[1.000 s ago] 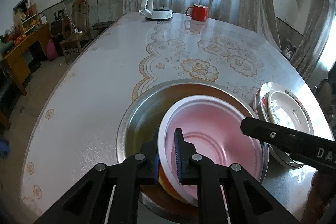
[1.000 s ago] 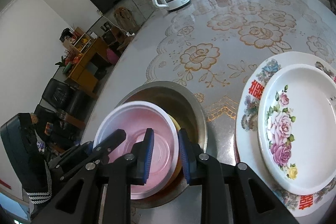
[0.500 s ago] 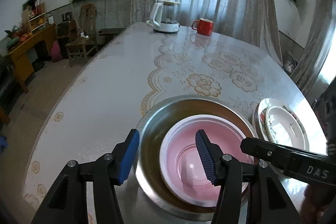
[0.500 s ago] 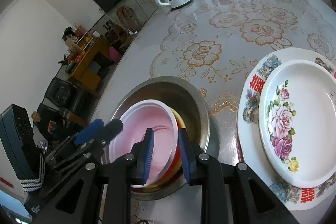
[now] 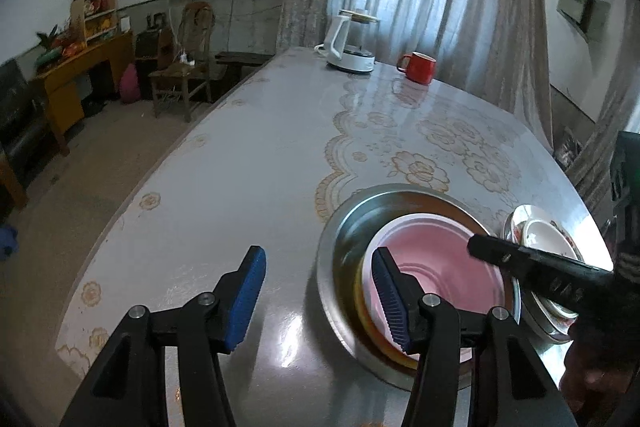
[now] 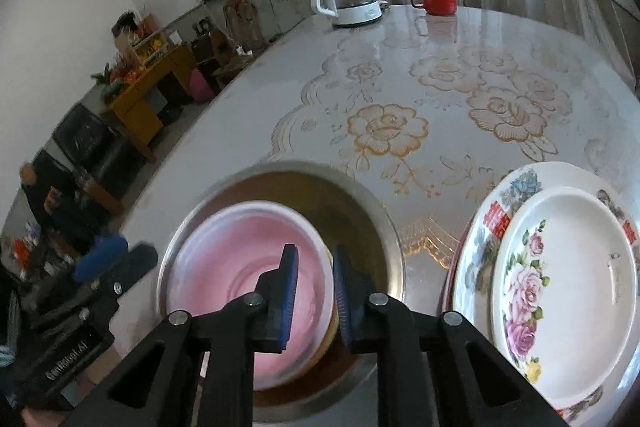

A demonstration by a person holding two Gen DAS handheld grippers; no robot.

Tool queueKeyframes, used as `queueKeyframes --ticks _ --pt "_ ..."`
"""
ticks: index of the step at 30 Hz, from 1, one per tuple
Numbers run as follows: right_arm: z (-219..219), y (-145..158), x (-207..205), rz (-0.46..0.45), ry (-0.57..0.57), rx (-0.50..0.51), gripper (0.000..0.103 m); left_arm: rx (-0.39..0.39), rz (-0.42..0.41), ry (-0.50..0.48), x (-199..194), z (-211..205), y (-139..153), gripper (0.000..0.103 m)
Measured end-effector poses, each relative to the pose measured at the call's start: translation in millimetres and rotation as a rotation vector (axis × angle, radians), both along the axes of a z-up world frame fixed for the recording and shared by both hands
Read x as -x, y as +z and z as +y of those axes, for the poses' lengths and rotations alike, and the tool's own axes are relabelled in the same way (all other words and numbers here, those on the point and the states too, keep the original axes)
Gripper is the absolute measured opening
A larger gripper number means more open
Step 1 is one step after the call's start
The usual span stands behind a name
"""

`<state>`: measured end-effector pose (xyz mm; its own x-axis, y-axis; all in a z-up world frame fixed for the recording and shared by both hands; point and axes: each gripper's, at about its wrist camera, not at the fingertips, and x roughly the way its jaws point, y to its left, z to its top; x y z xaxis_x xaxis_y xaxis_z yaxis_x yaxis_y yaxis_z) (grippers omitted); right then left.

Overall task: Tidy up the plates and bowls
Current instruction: 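Move the right tool to the steel basin rim and close on it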

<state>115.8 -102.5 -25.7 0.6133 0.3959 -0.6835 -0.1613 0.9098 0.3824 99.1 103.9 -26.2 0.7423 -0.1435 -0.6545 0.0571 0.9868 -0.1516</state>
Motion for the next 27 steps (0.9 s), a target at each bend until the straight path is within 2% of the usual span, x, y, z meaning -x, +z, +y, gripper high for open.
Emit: queueKeyframes --ticks 1,3,6,11,14,23,27 --pt "-3.4 1.1 -0.8 -0.002 0.001 -0.033 0.018 0.002 0.005 0.001 -0.3 1.6 -1.3 0.056" --pt "-11.1 3.7 1.4 0.008 -0.010 -0.087 0.028 0.003 0.011 0.010 0.1 6.3 -5.0 0.056" --pt "-24.8 8.9 13.9 -0.021 -0.043 -0.143 0.029 0.028 0.031 0.008 -1.1 11.2 -12.9 0.056" --pt "-43.3 3.8 24.5 0.006 -0.110 -0.156 0.029 0.089 0.061 -0.009 -4.5 16.2 -21.9 0.054" --pt "-46.2 -0.6 25.4 0.023 -0.106 -0.159 0.029 0.121 0.080 -0.025 -6.1 16.1 -24.8 0.046" --pt "-47.3 -13.5 33.4 0.053 -0.111 -0.179 0.029 0.151 0.090 -0.030 -6.3 15.9 -27.6 0.039" --pt "-48.2 -20.5 35.9 0.072 -0.119 -0.182 0.029 0.199 0.108 -0.047 -10.4 16.2 -29.8 0.038"
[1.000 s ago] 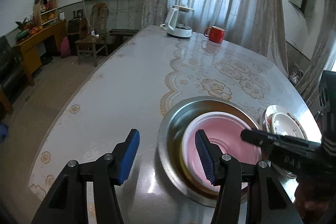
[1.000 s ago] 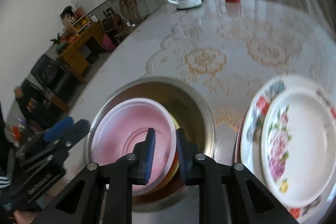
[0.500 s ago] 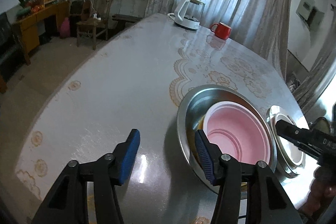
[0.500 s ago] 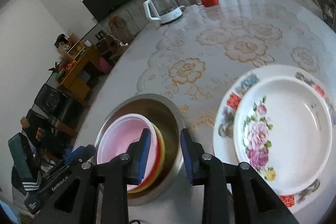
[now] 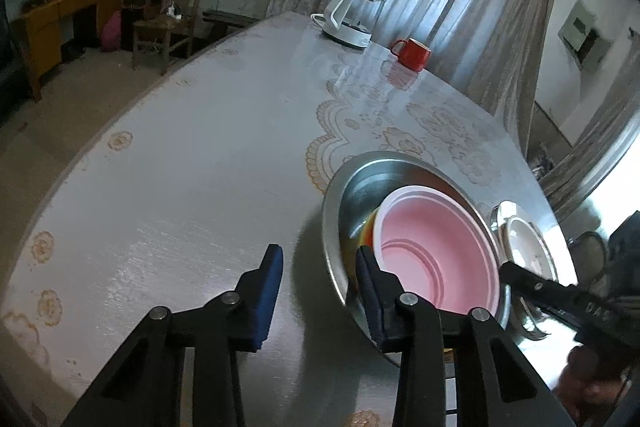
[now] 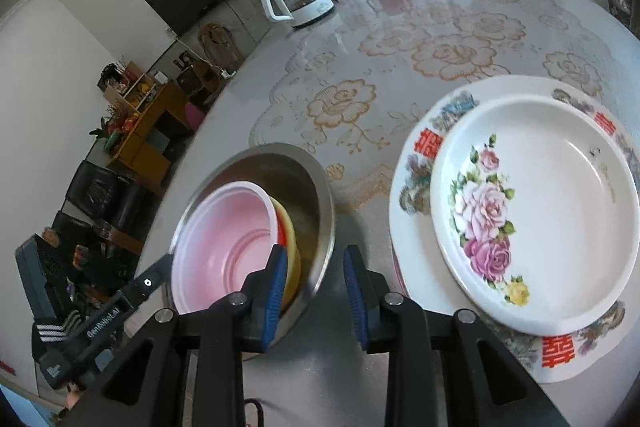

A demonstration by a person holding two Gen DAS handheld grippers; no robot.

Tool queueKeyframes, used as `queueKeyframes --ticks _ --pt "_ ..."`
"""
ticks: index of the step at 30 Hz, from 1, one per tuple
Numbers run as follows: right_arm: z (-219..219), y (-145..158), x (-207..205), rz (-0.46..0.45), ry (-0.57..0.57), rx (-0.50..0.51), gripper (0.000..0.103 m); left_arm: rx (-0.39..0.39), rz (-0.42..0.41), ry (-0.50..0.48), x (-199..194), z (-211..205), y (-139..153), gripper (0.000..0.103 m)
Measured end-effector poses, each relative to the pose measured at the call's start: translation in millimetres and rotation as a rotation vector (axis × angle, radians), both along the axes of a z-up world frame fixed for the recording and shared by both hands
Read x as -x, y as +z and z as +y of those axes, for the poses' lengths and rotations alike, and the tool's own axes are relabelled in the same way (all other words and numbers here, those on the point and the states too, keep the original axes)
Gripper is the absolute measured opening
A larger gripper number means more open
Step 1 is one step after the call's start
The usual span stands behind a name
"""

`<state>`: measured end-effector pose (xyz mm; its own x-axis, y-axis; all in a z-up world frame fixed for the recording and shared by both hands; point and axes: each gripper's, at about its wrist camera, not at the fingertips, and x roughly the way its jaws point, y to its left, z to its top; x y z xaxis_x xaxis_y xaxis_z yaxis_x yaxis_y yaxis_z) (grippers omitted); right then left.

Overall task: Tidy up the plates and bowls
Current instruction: 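Move the right tool to the steel basin rim and close on it, then lift the steel basin with nested bowls using the right tool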

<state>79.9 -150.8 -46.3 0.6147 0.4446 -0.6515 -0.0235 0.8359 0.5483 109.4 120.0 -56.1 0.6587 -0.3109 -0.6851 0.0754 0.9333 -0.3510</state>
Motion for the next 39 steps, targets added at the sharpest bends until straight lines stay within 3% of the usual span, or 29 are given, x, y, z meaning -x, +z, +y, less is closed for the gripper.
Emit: queueKeyframes --ticks 5,30,34,39 --pt "4.8 -5.5 -2.8 0.003 0.018 -0.002 0.022 0.001 0.014 -0.007 -5.4 -1.7 -3.0 0.036" --pt "9.4 -8.1 -18.9 -0.009 0.042 0.057 0.018 -0.010 0.053 -0.074 -26.7 -6.6 -12.5 0.036" --pt "8.0 -9.5 -19.1 0.018 0.060 0.043 0.018 -0.039 0.037 -0.072 -25.2 -8.7 -11.3 0.036" --pt "15.2 -8.1 -20.8 0.005 0.073 0.103 0.018 -0.119 0.004 -0.081 -25.2 -16.3 -9.8 0.036"
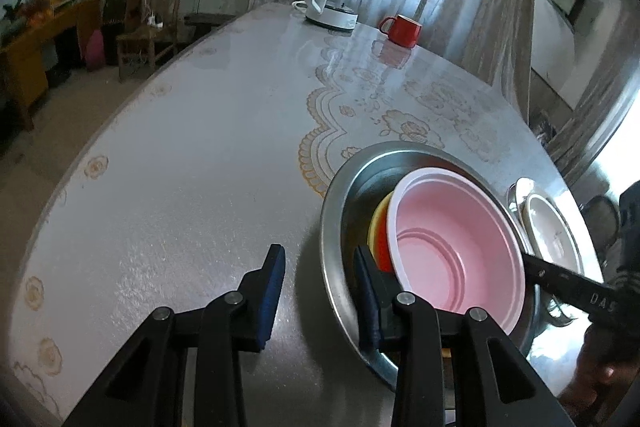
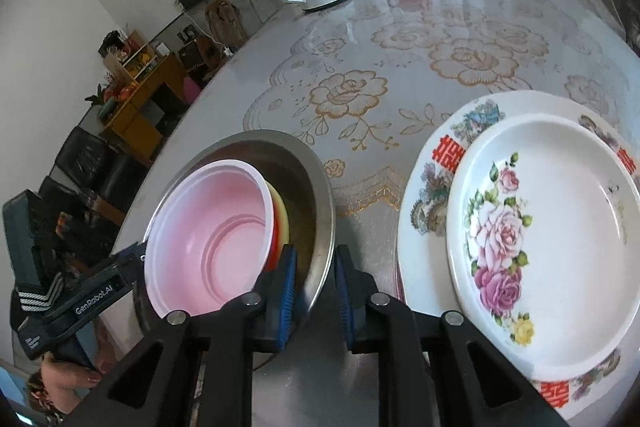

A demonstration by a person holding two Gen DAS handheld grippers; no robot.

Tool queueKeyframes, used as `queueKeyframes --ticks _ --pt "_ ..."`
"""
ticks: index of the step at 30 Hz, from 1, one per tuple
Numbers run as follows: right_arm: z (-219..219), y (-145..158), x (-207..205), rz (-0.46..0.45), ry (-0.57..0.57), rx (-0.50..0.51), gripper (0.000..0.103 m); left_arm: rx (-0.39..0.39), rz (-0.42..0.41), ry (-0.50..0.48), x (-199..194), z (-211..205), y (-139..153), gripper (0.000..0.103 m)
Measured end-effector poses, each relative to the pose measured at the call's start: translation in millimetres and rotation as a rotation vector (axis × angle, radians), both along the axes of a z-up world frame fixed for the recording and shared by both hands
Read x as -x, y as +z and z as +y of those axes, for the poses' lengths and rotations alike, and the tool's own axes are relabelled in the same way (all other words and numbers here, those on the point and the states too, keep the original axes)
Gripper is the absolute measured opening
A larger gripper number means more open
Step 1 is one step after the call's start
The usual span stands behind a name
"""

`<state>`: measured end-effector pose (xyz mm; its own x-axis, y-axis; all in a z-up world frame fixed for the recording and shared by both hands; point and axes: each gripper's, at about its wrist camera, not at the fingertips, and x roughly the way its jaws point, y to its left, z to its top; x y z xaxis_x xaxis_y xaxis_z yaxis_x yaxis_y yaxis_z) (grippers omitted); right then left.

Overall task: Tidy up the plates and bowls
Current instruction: 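Lift the steel basin with nested bowls using the right tool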

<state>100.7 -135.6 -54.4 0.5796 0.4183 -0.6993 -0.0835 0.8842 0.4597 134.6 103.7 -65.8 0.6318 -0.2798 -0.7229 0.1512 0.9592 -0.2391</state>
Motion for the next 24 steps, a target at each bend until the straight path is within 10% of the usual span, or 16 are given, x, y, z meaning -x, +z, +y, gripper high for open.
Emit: queueKeyframes --ticks 7,10,24 --pt "3.8 -3.7 -15.1 0.012 0.010 0.001 0.016 0.067 0.031 -0.019 -7.8 6.4 -5.7 0.036" --pt "4.9 -2.7 -15.1 -0.002 0.012 0.002 0.012 0.079 0.007 -0.051 -3.3 1.7 -4.1 0.016" --pt "11.7 14.8 -1.9 -0.082 0.027 0.010 0.012 0.077 -0.040 -0.009 8.8 3.6 5.8 0.016"
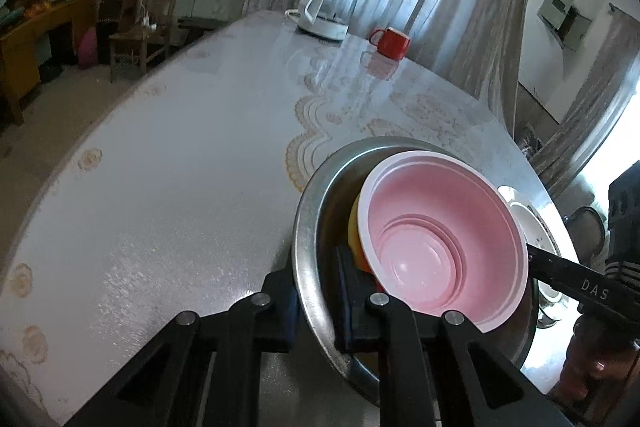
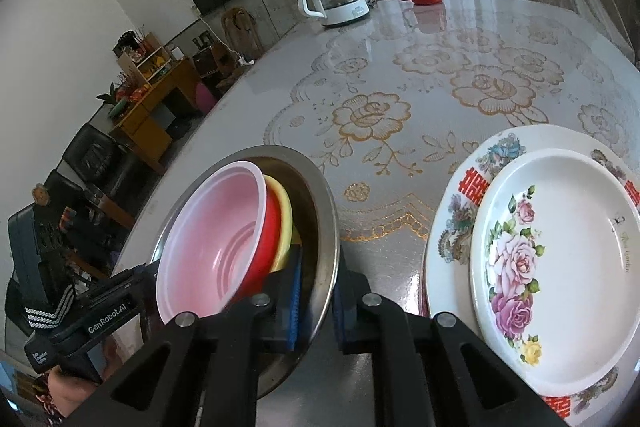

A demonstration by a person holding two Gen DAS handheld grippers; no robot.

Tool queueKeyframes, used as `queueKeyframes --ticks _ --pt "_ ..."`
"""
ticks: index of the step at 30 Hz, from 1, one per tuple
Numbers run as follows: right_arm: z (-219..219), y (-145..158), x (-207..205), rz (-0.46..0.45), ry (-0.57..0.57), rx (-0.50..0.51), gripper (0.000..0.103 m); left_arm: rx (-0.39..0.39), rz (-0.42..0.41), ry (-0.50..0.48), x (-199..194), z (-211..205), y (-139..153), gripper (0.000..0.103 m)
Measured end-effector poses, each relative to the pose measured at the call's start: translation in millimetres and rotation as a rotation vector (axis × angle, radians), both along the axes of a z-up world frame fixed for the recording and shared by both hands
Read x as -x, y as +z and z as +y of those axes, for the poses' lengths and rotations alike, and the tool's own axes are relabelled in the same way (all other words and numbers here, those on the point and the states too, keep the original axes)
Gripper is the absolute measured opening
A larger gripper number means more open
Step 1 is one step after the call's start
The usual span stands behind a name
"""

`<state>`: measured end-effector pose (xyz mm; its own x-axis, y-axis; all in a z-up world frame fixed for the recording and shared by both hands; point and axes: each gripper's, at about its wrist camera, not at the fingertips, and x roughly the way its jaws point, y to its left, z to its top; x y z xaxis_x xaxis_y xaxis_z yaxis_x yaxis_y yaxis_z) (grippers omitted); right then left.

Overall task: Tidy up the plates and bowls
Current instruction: 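Lift the steel basin with nested bowls using the right tool, then lower the steel basin onto the flowered plate stack with the right tool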

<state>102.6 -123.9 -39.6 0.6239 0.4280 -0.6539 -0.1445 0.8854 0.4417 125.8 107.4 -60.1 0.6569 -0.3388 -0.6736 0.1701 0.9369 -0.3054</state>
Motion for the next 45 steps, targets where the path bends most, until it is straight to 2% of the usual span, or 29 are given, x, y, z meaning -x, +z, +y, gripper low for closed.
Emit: queueKeyframes --ticks 20,31,37,45 --pt "-31.6 46.3 34.2 -0.136 -0.063 -0.040 0.012 -0.009 -0.157 -0.025 26.1 -29.6 63.9 0.015" --pt "-89.5 70.1 59.2 -0.198 -0.184 -0.063 0.012 0.027 -0.178 -0.133 21.9 -86.8 89.9 0.015" --pt "-121.8 77.1 71.6 -0.220 -0.251 -0.074 0.012 -0.005 -0.223 -0.191 20.8 -125.4 107.8 0.015" --pt "-166.2 67.2 84.7 -0.202 -0.350 -0.098 0.012 -0.028 -0.234 -0.275 10.9 -177.2 109.2 0.015"
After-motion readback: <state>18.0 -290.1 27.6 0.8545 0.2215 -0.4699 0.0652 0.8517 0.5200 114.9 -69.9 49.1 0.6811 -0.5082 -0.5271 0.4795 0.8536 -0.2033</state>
